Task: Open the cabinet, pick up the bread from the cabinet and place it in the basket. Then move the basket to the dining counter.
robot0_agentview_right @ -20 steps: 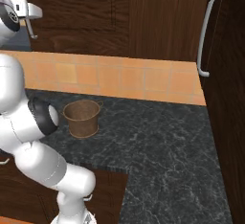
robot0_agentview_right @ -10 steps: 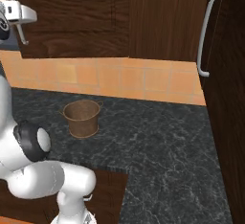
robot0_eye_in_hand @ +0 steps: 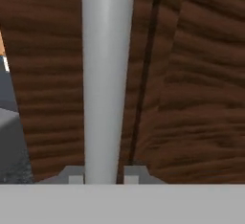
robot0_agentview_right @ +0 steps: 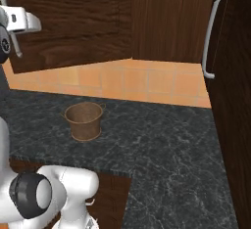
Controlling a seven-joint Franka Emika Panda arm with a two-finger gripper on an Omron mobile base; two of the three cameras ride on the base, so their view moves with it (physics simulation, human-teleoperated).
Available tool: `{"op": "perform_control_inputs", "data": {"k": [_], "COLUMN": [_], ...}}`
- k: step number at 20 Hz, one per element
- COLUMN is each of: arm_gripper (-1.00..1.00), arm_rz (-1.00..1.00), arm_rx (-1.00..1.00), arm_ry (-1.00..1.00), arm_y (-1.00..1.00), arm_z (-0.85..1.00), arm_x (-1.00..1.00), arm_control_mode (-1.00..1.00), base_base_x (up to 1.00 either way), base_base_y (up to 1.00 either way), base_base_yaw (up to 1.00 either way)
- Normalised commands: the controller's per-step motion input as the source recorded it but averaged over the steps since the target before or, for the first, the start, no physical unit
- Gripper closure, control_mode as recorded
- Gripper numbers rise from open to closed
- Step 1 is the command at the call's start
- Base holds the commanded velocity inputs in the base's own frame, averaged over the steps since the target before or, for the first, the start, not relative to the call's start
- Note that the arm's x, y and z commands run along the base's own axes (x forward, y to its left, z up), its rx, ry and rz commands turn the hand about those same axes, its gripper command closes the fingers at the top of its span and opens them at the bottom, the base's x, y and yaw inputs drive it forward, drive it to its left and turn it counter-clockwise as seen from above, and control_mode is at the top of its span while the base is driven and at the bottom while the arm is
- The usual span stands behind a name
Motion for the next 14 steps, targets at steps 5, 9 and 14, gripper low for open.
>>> {"op": "perform_control_inputs", "data": {"k": [5,9,14], "arm_gripper": [1.0,1.0,1.0], "arm_rz": [0.13,0.07,0.03], "arm_rx": [0.03,0.07,0.06], "arm_ry": [0.07,0.05,0.03], "arm_y": [-0.9,-1.0,-0.86], "arm_z": [-0.09,-0.33,-0.27], "arm_x": [-1.0,-1.0,-0.55], "arm_control_mode": [-1.0,-1.0,-1.0], "base_base_x": [0.0,0.0,0.0], "base_base_y": [0.0,0.0,0.0], "base_base_yaw": [0.0,0.0,0.0]}}
